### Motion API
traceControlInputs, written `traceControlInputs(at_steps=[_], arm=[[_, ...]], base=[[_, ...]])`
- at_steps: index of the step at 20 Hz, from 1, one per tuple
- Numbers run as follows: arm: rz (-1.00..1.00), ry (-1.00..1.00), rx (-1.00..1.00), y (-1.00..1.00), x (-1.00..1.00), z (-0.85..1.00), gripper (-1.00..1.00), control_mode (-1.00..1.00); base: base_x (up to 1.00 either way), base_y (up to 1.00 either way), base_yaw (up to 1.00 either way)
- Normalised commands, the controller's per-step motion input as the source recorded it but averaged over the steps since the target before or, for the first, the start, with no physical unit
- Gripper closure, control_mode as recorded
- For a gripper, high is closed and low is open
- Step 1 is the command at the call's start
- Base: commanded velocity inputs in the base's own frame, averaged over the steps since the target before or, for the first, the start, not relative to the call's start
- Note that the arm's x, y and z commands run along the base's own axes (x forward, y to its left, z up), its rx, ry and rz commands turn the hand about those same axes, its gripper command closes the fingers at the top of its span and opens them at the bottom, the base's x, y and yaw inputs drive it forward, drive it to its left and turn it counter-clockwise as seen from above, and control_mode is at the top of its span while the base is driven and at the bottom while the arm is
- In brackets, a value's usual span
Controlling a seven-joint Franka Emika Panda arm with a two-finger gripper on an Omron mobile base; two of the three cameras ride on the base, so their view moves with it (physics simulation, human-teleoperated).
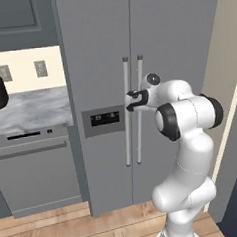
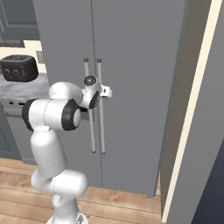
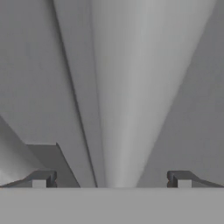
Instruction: Open the fridge, grab two sodas, and place both sodas inside the bowl with ice on the dining counter.
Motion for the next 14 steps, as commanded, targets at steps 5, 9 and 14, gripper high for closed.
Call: traceControlInputs(at_steps=[5, 9, 14], arm=[[0.00, -0.11, 0.00, 0.00, 0.17, -0.32, -1.00, -1.00], [0.00, -0.09, 0.00, 0.00, 0.23, -0.25, -1.00, -1.00], [0.00, -0.02, 0.00, 0.00, 0.37, -0.13, 1.00, -1.00]], base=[[0.00, 0.00, 0.00], [0.00, 0.00, 0.00], [0.00, 0.00, 0.00]])
